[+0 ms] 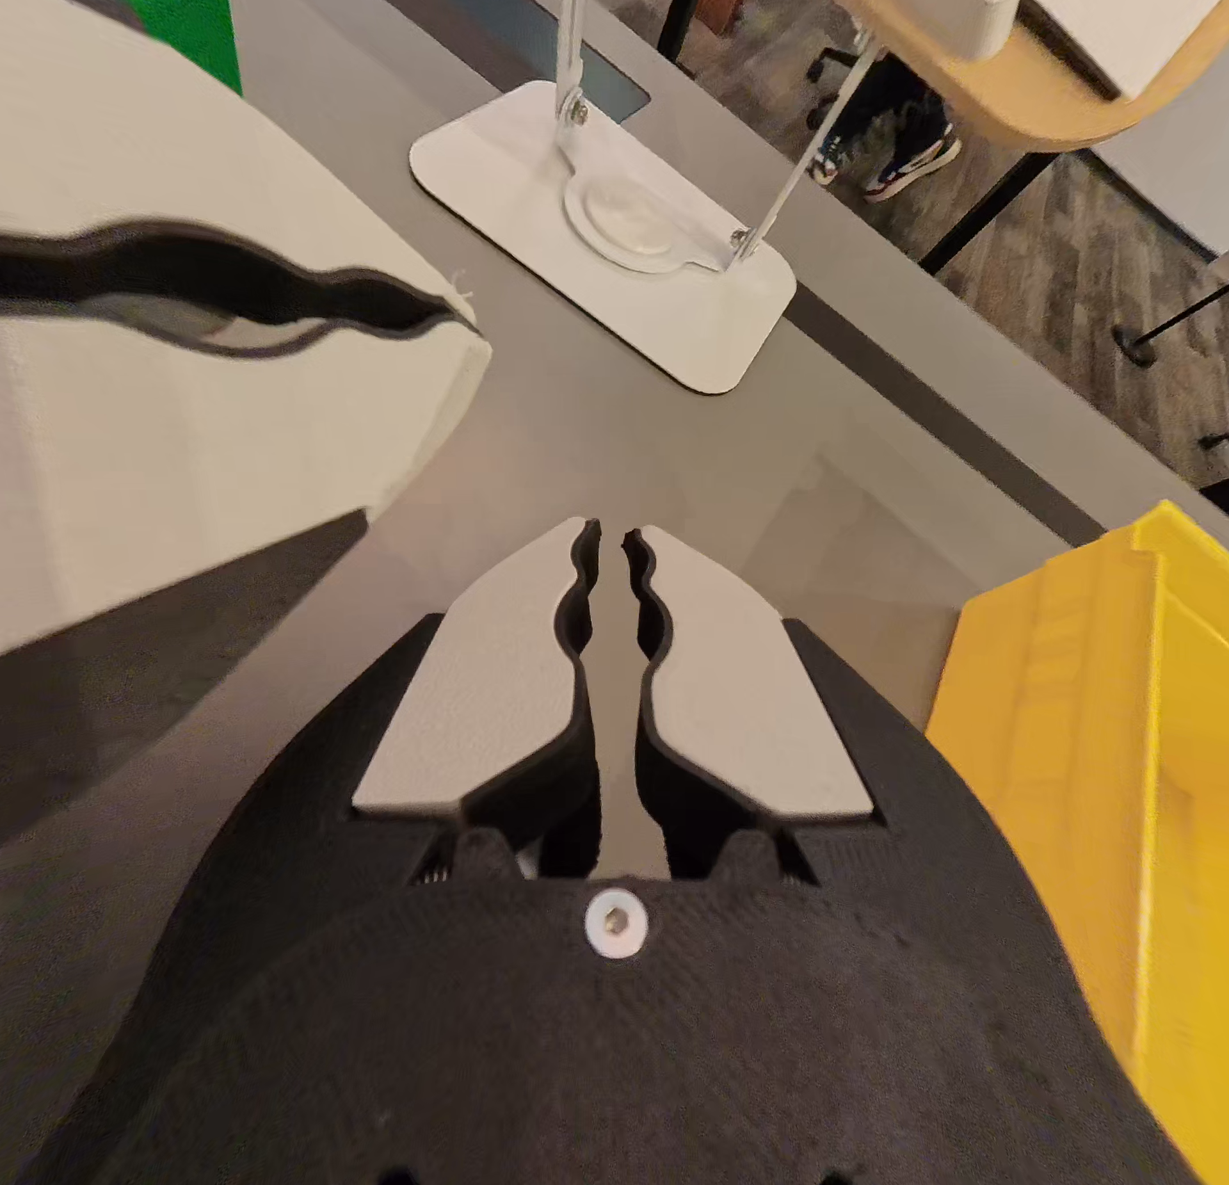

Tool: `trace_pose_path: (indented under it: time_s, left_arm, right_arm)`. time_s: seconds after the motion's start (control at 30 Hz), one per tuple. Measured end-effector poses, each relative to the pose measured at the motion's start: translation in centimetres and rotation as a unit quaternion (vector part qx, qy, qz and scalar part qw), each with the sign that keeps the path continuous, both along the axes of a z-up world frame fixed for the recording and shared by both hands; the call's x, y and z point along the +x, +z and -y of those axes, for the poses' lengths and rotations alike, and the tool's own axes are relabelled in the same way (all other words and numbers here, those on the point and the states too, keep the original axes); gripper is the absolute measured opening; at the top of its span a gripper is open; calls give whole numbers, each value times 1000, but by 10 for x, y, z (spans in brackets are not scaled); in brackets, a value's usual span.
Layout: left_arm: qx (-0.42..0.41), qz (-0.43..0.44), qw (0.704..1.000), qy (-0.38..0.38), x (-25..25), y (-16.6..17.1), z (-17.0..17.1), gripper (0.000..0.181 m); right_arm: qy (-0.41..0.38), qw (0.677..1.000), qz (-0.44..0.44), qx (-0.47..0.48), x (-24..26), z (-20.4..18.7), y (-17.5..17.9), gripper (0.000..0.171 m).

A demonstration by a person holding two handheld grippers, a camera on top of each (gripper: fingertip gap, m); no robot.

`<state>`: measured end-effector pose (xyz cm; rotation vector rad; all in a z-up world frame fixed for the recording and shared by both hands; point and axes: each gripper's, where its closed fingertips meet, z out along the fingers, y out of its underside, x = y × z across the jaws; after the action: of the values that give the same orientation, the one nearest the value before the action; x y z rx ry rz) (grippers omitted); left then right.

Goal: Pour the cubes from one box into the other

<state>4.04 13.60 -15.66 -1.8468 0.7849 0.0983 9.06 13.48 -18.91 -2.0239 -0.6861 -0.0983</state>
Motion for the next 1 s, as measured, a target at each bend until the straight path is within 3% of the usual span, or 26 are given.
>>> trace_pose_path:
  time_s: [0.23,0.4,0.53,0.73,0.8,1.0]
  left_arm:
    - [-35,8,999,16,-7,-20,-7,0]
    - [-52,44,997,25,-15,-26,-13,0]
    - [-74,54,996,15,-8,-34,-10,0]
    - [-78,39,996,23,-17,-34,-18,0]
    - [-56,-6,998,14,-13,-39,-14,0]
    - [-96,66,993,19,-14,-42,-21,0]
  right_arm:
    - [-14,998,-56,3,-8,-9,2,3]
    - [-1,1000,-15,-1,-15,-5,-8,2]
    - [-5,999,-44,-3,-20,-13,-2,2]
    - [-4,999,-38,-8,-23,-14,-7,1]
    - [-17,998,-55,-9,-18,-18,-3,2]
    - [7,1000,5,-2,-23,-13,-12,1]
